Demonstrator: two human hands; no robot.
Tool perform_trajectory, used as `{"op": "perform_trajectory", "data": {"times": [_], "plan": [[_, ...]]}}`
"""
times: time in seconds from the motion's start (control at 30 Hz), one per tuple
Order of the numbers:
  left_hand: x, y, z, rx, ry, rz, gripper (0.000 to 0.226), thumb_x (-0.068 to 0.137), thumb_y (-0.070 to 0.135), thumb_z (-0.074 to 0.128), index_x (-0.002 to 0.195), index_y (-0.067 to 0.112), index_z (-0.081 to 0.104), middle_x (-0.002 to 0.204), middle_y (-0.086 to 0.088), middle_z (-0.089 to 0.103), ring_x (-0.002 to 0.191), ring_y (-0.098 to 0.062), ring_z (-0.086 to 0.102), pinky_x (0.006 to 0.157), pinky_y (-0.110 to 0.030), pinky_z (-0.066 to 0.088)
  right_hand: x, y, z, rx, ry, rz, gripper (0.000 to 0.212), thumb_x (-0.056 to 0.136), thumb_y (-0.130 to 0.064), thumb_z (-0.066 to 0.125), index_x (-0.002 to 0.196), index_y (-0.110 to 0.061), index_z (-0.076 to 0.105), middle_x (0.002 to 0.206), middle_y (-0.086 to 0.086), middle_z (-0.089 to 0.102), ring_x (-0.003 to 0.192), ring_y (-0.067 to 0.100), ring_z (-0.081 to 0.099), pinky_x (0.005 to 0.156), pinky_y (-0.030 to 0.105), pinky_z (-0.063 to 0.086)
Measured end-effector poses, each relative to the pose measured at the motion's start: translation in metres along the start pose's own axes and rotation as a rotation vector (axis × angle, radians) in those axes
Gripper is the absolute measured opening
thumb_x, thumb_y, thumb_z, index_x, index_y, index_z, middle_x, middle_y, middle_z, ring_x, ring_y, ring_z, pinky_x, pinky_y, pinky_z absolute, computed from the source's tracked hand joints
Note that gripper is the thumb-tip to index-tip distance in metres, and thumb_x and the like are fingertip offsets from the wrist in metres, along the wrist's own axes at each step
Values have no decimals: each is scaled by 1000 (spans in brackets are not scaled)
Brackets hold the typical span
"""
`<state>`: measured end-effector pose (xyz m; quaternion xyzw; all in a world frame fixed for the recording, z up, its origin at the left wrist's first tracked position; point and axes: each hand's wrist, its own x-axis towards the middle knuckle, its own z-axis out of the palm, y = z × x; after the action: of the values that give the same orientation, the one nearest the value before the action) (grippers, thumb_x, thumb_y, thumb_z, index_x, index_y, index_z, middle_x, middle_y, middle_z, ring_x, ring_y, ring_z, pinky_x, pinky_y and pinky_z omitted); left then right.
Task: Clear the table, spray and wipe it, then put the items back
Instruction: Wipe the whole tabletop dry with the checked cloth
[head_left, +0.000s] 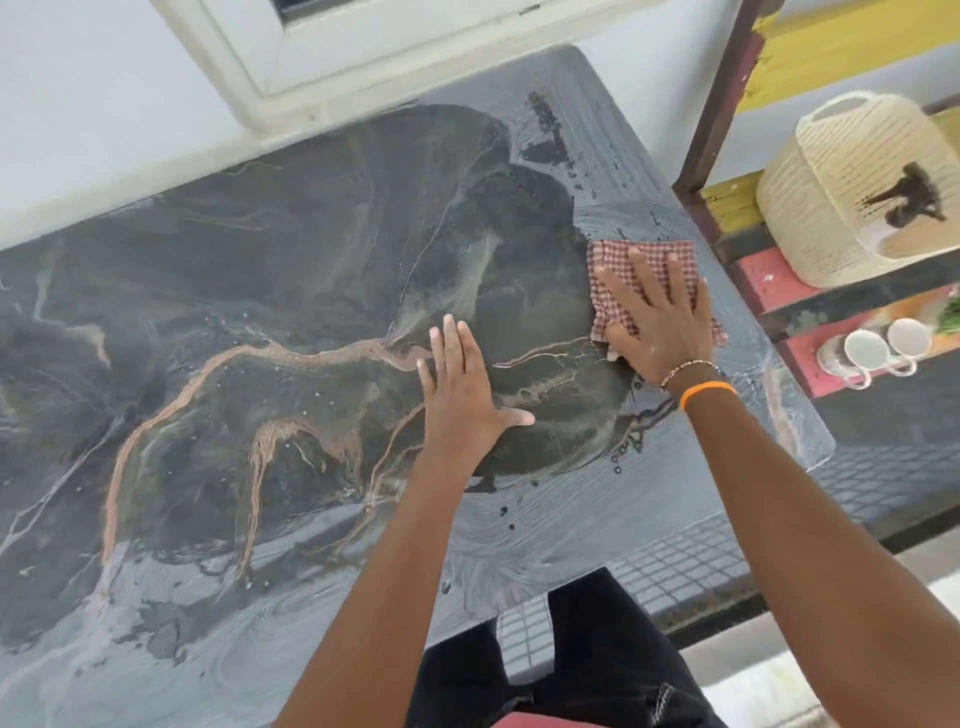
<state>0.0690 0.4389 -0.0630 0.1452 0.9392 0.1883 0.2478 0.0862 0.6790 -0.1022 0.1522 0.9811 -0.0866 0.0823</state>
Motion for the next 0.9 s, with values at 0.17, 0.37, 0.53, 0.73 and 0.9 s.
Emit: {"op": "perform_trajectory", "data": {"times": [0.17,0.37,0.53,0.73,0.9], "plan": [[11,18,10,56,-40,-69,122,72,52,68,146,5,-16,154,-11,-26,143,-27,-21,116,-47,-4,-30,43,0,41,35,215,73,76,-54,15,146,-36,16,159,2,10,143,40,5,112,64,8],[14,18,12,89,-14,-103,125,68,57,69,147,8,-15,155,-7,-24,144,-24,-19,117,-44,-3,-49,-33,14,-1,22,-57,68,81,-46,20,148,-30,20,157,11,17,141,46,15,107,69,10],[15,20,12,56,-14,-136,126,67,51,73,147,9,-14,155,-4,-24,144,-22,-19,116,-43,-5,11,-86,14,-3,-40,-458,60,87,-41,29,146,-37,18,159,2,13,144,38,7,110,65,4],[25,36,6,96,-5,-226,124,68,59,68,147,6,-11,156,-9,-20,144,-27,-18,116,-47,-1,85,-64,-1,15,-8,-456,62,88,-47,41,145,-38,19,159,-1,13,145,34,8,112,61,2],[56,45,-7,81,39,-200,123,69,57,68,147,4,-11,156,-10,-19,144,-27,-17,117,-47,1,102,11,-13,67,55,-113,64,86,-50,32,147,-37,15,159,0,11,145,36,5,113,60,2]]}}
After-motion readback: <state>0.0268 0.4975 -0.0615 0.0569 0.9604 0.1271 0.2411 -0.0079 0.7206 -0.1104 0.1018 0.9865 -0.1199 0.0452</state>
